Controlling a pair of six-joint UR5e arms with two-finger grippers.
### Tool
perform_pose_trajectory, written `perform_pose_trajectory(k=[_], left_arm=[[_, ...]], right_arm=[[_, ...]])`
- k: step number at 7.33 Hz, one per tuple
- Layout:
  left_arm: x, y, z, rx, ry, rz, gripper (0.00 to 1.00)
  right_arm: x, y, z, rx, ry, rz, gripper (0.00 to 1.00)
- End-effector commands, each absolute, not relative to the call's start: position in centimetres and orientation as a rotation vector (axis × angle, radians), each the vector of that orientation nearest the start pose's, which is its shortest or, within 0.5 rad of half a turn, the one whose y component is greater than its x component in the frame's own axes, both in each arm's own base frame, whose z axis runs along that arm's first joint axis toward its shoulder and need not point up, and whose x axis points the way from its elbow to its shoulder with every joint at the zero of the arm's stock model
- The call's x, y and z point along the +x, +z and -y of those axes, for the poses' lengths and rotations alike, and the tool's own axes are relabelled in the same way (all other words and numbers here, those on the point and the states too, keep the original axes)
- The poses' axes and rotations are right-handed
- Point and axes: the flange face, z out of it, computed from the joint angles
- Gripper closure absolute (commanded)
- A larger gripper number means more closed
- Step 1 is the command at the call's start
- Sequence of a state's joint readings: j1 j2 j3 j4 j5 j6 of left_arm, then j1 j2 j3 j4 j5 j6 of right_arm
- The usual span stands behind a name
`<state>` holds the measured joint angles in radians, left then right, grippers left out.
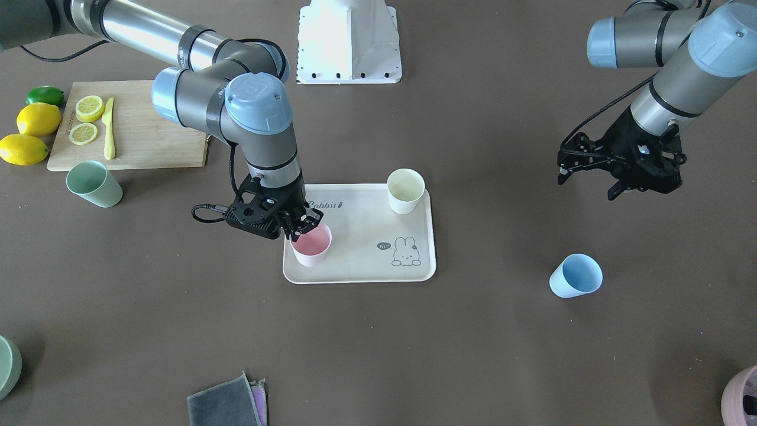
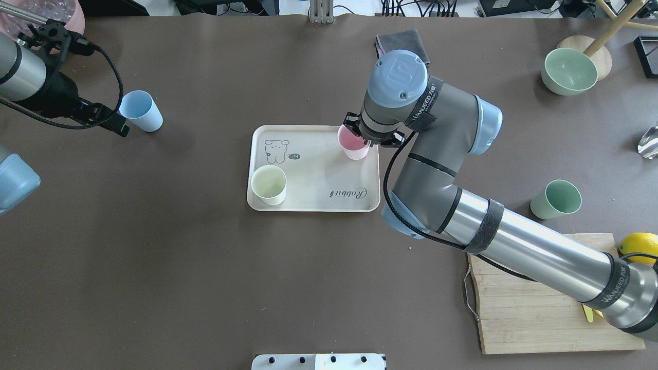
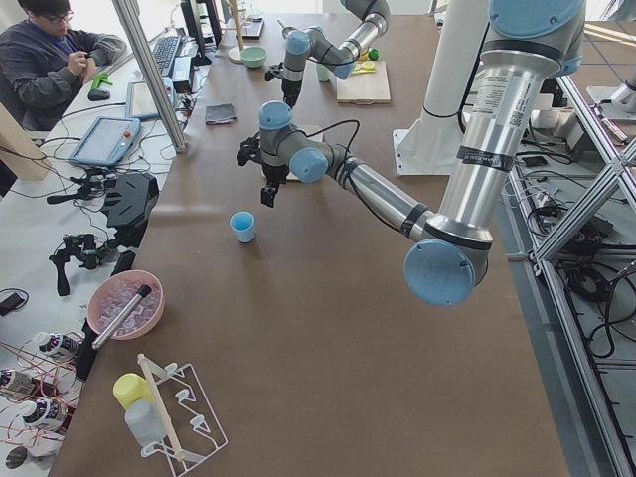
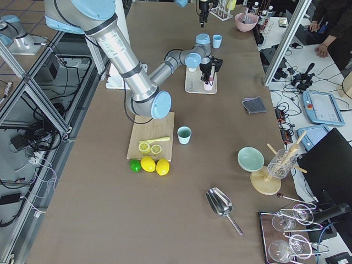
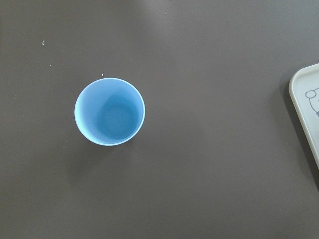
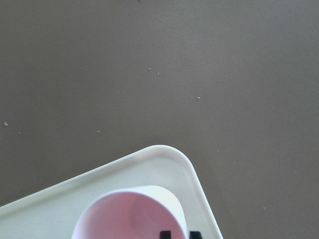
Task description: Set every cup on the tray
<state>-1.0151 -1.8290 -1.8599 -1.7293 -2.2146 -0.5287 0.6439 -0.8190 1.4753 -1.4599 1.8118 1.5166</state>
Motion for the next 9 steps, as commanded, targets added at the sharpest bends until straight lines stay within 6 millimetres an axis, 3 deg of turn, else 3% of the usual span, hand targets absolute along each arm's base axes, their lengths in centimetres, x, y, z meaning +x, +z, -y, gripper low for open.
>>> perform_pose_trajectory(k=[1,2,3,4,5,7,8,9], left_arm=[[24.1,36.6,52.5,0.263,0.255,-0.88,0.02],[24.2,36.5,52.6,0.267,0.261,-0.88,0.02],[24.6,36.9,53.4,0.256,0.259,-0.873,0.02],[25.5,37.1,55.7,0.24,0.246,-0.863,0.02],[26.3,38.0,58.0,0.22,0.232,-0.85,0.02],[24.5,40.9,62.5,0.21,0.226,-0.808,0.02],[24.3,41.6,63.9,0.203,0.214,-0.801,0.02],[24.7,43.6,64.7,0.203,0.205,-0.801,0.02]], right_arm=[[-52.8,23.0,53.4,0.082,0.461,0.797,0.0],[-51.3,21.5,54.2,0.107,0.474,0.817,0.0],[-47.1,20.4,55.8,0.101,0.448,0.831,0.0],[-42.0,19.9,56.9,0.08,0.381,0.821,0.0],[-36.5,21.0,57.0,0.09,0.318,0.818,0.0],[-26.0,26.3,55.1,0.133,0.223,0.827,0.0],[-22.7,28.8,53.7,0.148,0.177,0.82,0.0],[-19.9,30.6,52.7,0.147,0.134,0.83,0.0]])
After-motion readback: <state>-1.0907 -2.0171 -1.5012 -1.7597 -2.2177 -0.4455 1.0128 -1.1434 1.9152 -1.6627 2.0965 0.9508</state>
